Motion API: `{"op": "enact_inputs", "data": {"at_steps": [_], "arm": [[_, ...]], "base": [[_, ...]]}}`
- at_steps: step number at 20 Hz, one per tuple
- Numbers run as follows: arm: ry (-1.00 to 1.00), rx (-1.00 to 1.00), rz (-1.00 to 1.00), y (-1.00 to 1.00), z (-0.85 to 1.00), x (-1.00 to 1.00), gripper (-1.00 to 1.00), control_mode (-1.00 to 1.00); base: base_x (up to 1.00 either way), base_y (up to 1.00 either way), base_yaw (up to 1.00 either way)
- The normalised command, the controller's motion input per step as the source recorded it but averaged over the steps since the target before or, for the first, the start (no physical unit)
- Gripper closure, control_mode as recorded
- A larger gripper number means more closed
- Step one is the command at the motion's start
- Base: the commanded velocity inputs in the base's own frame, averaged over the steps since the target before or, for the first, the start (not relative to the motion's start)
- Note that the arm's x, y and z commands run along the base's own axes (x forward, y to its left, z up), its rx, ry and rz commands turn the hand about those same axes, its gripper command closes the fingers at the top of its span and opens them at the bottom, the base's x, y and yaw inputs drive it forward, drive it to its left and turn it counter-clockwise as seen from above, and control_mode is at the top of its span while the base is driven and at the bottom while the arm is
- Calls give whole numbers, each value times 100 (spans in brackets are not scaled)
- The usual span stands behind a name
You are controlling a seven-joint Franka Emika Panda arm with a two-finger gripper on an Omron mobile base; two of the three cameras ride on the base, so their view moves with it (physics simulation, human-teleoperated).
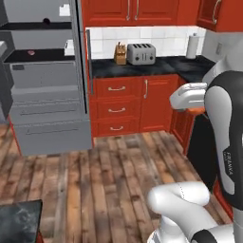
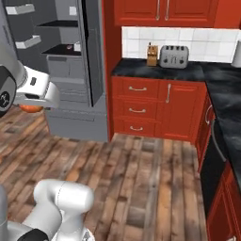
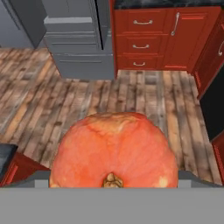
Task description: Transport the chicken drumstick and squash to the fridge. Place the chicken drumstick on the rack containing meat and place the squash on the rack containing the vegetable, ensuring meats and vegetables are on different racks.
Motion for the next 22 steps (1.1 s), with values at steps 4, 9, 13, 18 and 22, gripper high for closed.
{"op": "enact_inputs", "data": {"at_steps": [4,9,13,18,22], "arm": [[0,0,0,0,0,0,100,100],[0,0,0,0,0,0,100,100],[0,0,0,0,0,0,100,100],[0,0,0,0,0,0,100,100],[0,0,0,0,0,0,100,100]], "base": [[100,28,-4],[100,46,-1],[100,73,0],[100,98,-1],[100,100,-3]]}}
